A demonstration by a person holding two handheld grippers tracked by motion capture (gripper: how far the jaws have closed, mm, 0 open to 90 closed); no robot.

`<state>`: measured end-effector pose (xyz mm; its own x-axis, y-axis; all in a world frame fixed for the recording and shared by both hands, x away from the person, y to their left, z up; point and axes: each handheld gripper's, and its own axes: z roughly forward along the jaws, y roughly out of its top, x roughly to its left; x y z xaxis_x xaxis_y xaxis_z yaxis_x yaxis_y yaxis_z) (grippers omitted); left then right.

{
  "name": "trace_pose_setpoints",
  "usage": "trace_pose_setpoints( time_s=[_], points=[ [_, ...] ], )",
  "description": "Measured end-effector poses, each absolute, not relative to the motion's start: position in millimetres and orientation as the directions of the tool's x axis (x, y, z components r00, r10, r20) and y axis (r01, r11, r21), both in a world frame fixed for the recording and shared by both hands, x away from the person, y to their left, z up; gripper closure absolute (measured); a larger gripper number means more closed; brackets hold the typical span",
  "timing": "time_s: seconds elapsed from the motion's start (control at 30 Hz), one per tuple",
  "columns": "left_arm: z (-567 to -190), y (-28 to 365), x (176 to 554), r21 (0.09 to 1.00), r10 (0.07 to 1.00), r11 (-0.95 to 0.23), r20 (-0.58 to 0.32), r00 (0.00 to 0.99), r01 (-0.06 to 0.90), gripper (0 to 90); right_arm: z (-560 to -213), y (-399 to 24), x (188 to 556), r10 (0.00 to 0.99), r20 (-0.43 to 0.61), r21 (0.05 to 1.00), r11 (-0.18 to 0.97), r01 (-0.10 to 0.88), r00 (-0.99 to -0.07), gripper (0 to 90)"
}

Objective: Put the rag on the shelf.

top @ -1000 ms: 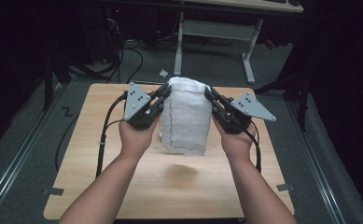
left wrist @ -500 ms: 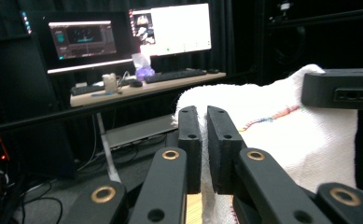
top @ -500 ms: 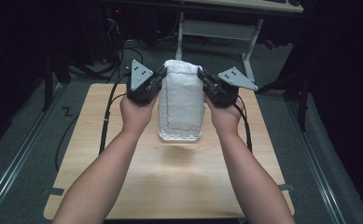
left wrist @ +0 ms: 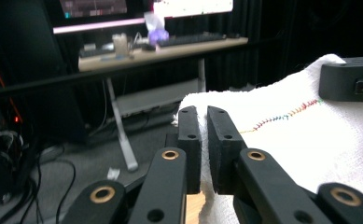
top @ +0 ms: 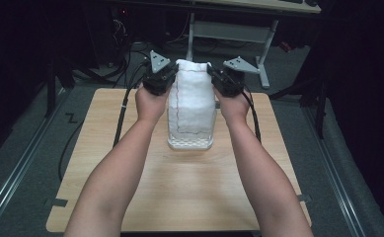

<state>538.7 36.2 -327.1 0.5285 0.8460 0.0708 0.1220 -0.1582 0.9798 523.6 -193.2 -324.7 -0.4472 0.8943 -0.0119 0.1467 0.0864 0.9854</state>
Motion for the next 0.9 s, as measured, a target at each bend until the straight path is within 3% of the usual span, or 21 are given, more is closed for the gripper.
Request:
trace_pose_setpoints(
  time_s=[0.13,0.27,0.43,0.9],
  points=[
    [-343.9,32.0,553.6,0.961,0.849,-0.162,0.019,0.528,0.225,83.6,-338.7,-195.1,543.6,0.896,0.035,0.965,0.084,0.248,-0.442,84.1],
    [-361.4,33.0,566.0,0.917,0.843,-0.175,-0.049,0.535,0.36,68.6,-351.6,-197.0,556.5,0.905,0.066,0.936,0.09,0.341,-0.421,65.4],
    [-365.4,42.7,559.5,0.932,0.852,-0.132,-0.068,0.52,0.338,61.6,-364.1,-202.1,550.3,0.911,0.009,0.921,0.153,0.359,-0.412,64.8],
    [-354.6,70.6,501.1,0.954,0.835,-0.159,-0.008,0.55,0.256,66.9,-364.8,-228.4,493.6,0.915,-0.051,0.937,0.183,0.297,-0.4,64.3]
  ],
)
